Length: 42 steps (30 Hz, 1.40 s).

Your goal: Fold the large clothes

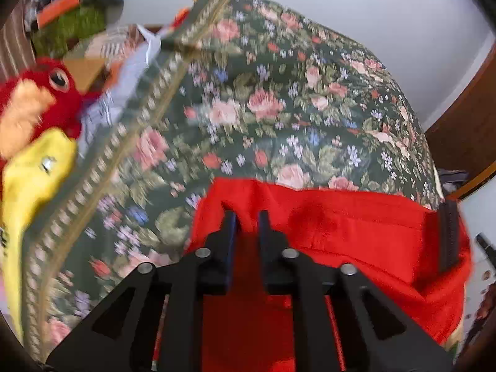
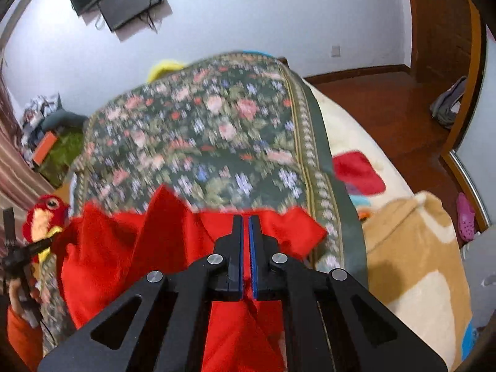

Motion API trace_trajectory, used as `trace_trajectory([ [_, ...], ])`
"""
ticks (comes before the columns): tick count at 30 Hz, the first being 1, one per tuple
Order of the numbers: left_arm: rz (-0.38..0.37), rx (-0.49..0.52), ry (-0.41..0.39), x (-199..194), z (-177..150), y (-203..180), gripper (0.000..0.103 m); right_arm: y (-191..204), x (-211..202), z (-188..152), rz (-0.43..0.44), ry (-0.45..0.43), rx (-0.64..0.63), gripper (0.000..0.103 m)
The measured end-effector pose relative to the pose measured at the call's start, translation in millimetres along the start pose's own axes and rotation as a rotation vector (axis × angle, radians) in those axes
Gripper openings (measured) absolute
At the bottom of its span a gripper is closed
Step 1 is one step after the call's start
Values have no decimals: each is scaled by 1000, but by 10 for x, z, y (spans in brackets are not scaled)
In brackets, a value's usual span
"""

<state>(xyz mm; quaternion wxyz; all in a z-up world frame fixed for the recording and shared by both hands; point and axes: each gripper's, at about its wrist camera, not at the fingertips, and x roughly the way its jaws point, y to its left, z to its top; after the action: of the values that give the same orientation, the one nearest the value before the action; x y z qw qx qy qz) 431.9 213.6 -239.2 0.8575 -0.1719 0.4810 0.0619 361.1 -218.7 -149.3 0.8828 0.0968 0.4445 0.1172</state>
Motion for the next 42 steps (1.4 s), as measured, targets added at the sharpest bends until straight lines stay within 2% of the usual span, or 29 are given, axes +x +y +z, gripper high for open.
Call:
trace_trajectory([
  [1, -10, -12, -2, 4, -25, 20, 29, -15, 23, -24, -1, 18, -1, 8],
  [2, -15, -19, -14, -22, -48, 37, 33, -28, 44, -52, -6, 40, -1, 10],
  [3, -15, -15, -26, -60, -67, 48, 39, -35, 61, -74, -8, 57, -3, 17],
  [5, 4, 19, -47, -164, -95, 57, 42, -8, 82, -89, -6, 80, -22, 33],
  [6, 14, 37, -53, -219, -102, 55, 45, 21, 75, -91, 1, 83, -33, 44],
  [9, 64, 88, -79, -343, -122, 110, 64, 116, 89, -69, 22, 72, -70, 61],
  [10, 87, 106, -91, -368, -140, 152, 68, 153, 109, -62, 29, 75, -83, 68],
  [12, 117, 138, -83, -360, -181, 210, 68, 233, 177, -46, 41, 87, -114, 71],
  [14, 140, 167, -32, -261, -232, 277, 68, 301, 288, -39, 42, 109, -136, 71],
  [17, 132, 213, 44, -72, -325, 308, 68, 400, 494, -1, 38, 147, -166, 71],
  [21, 131, 291, 85, 162, -412, 201, 68, 530, 748, 67, 36, 184, -216, 71],
  [25, 107, 329, 98, 390, -341, 28, 68, 636, 925, 119, 12, 178, -246, 71],
  [29, 77, 292, 75, 526, -111, -56, 68, 649, 1016, 162, 24, 154, -247, 71],
  [31, 57, 250, 67, 573, 2, -41, 68, 618, 1025, 164, 38, 140, -231, 60],
  [33, 1, 181, 74, 651, 94, 18, 68, 599, 1012, 160, 50, 126, -218, 50],
  [34, -13, 155, 83, 698, 118, 40, 68, 593, 994, 153, 58, 116, -210, 37],
  [36, -33, 126, 97, 775, 125, 74, 68, 578, 955, 142, 81, 107, -187, 19],
  [38, -56, 105, 94, 805, 85, 113, 68, 570, 917, 133, 92, 95, -172, 14],
  [40, -74, 98, 76, 773, 37, 121, 50, 558, 859, 119, 92, 74, -167, 10],
  [41, -63, 108, 69, 751, 14, 111, 46, 549, 834, 120, 94, 69, -160, 9],
  [42, -47, 124, 55, 719, -9, 94, 32, 539, 791, 126, 97, 64, -150, 8],
])
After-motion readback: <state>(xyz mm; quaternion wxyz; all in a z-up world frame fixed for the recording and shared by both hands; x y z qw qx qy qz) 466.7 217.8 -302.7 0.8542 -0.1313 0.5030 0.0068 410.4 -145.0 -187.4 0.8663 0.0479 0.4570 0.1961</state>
